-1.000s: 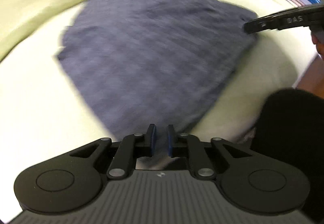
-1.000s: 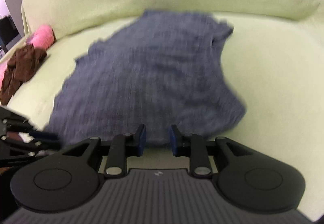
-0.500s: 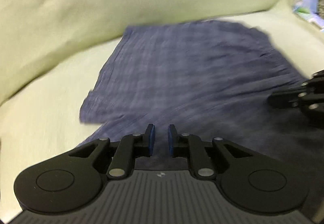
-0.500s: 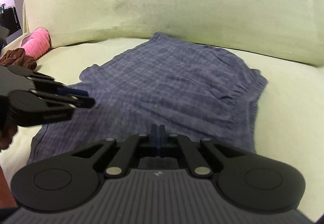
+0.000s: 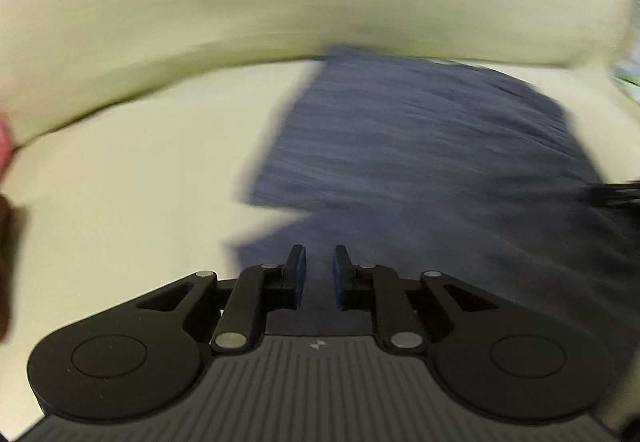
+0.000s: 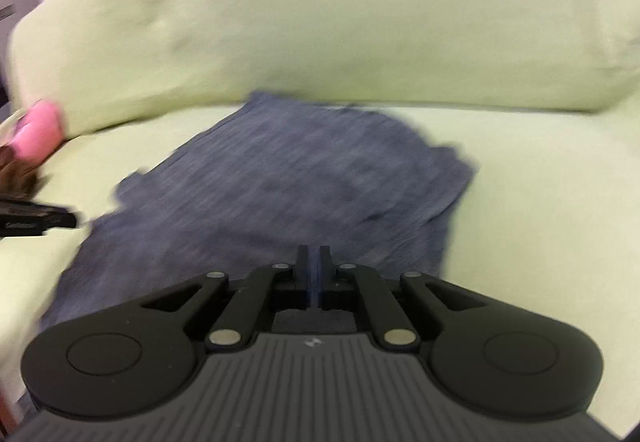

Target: Fold clothes

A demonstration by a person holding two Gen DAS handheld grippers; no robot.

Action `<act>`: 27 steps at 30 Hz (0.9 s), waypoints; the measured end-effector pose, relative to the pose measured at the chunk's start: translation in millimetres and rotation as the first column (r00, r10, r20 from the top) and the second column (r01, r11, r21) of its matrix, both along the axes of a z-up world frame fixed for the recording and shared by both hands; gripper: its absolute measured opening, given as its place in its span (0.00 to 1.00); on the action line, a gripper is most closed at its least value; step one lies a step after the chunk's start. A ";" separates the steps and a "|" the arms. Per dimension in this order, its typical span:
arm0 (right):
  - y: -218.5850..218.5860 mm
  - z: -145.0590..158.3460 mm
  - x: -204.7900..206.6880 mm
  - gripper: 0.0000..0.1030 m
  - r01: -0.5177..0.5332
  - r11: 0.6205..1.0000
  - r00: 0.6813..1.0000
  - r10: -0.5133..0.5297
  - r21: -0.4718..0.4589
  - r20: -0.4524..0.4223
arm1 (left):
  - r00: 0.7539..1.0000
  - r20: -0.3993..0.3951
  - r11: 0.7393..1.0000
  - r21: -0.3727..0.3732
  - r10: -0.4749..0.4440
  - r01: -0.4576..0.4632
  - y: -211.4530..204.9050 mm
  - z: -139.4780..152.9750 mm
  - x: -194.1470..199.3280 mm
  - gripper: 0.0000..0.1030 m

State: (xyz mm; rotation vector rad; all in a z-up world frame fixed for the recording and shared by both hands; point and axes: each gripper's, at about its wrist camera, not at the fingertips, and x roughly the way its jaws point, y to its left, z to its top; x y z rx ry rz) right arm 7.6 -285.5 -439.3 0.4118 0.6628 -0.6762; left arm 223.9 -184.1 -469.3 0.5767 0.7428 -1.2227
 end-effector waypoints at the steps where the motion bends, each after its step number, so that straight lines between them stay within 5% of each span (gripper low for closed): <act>1: 4.9 -6.7 -5.2 0.02 0.001 1.000 0.999 -0.001 0.000 -0.036 | 0.999 0.027 0.999 0.037 -0.019 0.018 7.1 -11.5 -12.1 0.18; 7: -0.8 5.9 -56.6 0.00 0.138 0.989 0.987 -0.141 -0.051 -0.072 | 0.997 0.082 0.998 0.059 0.009 -0.014 20.6 -11.9 -6.5 0.18; 14: -43.1 18.4 16.0 0.10 0.072 0.994 0.997 -0.073 -0.084 -0.007 | 0.991 0.134 0.999 -0.046 -0.001 0.007 -99.7 14.0 8.9 0.18; 19: -73.0 -6.3 60.2 0.09 0.033 0.999 0.998 -0.035 -0.040 -0.044 | 0.986 0.163 0.999 0.022 0.033 -0.037 -140.5 -18.4 17.9 0.18; 22: -85.0 -18.0 49.0 0.01 0.039 0.999 0.998 -0.041 -0.035 -0.057 | 0.984 0.158 0.995 0.042 0.082 -0.089 -142.4 -28.6 33.0 0.21; 27: -103.3 -13.4 15.1 0.00 0.126 0.991 0.991 -0.129 -0.053 -0.045 | 0.963 0.207 0.982 0.045 0.173 -0.185 -134.2 -32.5 58.6 0.21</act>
